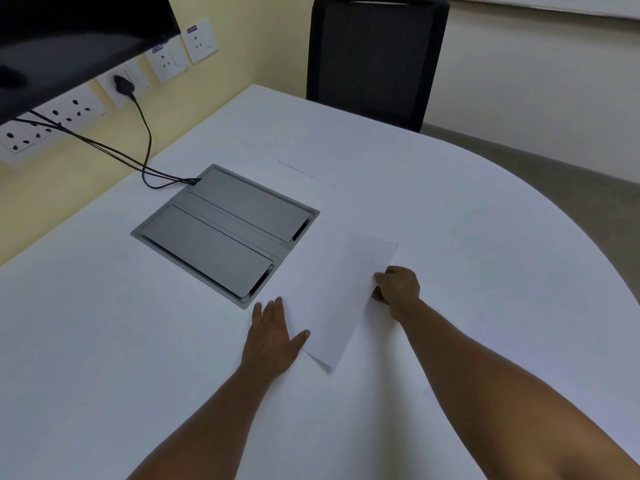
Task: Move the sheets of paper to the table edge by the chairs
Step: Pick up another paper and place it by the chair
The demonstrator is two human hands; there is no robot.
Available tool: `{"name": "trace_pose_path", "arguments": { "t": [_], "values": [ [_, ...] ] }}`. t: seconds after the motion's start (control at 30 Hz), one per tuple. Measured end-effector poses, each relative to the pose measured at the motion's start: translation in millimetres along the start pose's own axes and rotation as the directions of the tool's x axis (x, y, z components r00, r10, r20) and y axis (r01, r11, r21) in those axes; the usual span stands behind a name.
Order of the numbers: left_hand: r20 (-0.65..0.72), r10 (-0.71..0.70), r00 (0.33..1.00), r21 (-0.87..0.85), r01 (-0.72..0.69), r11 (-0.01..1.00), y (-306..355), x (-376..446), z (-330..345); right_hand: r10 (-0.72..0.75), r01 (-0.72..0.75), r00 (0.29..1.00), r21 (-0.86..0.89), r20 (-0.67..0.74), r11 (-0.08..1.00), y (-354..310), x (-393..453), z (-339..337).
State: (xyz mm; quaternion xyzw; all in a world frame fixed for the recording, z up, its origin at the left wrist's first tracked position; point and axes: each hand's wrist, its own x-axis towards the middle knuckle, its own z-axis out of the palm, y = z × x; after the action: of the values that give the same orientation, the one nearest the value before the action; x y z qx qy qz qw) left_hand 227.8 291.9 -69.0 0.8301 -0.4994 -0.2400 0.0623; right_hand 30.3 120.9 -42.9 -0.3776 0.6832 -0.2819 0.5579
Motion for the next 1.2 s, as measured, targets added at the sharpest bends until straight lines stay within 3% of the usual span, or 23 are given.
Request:
{"name": "trace_pose_path", "arguments": {
  "t": [0.17, 0.33, 0.4, 0.53, 0.63, 0.7, 1.0, 1.2],
  "values": [
    [-0.110, -0.062, 0.992, -0.065, 0.055, 0.996, -2, -18, -8, -0.065, 0.066, 0.998, -0.057, 0.017, 0.996, 1, -21, -7],
    [-0.161, -0.270, 0.949, -0.368, 0.196, 0.909, -3, -34, -25, -0.098, 0.098, 0.994, 0.010, 0.041, 0.995, -9, -41, -12],
    [-0.115, -0.365, 0.924, -0.494, 0.265, 0.828, -5, -40, -33, -0.109, 0.107, 0.993, 0.034, 0.038, 0.994, -14, -51, -13],
    [0.111, -0.462, 0.880, -0.673, 0.408, 0.617, -16, -51, -47, -0.128, 0.126, 0.992, 0.076, 0.021, 0.989, -20, -79, -7],
    [0.176, -0.467, 0.866, -0.878, 0.353, 0.324, -27, -68, -63, -0.141, 0.136, 0.990, 0.112, 0.033, 0.984, -19, -101, 9],
    [0.180, -0.493, 0.851, -0.930, 0.311, 0.197, -41, -82, -73, -0.133, 0.125, 0.989, 0.117, 0.059, 0.985, -16, -118, 24],
    [0.137, -0.622, 0.771, -0.984, 0.181, 0.007, -144, -136, -106, -0.102, 0.074, 0.978, 0.152, 0.182, 0.986, 9, -197, 113],
    [0.192, -0.634, 0.749, -0.981, 0.144, -0.127, -209, -174, -121, -0.054, 0.000, 0.968, 0.213, 0.246, 0.977, 25, -249, 181]
  ]
}}
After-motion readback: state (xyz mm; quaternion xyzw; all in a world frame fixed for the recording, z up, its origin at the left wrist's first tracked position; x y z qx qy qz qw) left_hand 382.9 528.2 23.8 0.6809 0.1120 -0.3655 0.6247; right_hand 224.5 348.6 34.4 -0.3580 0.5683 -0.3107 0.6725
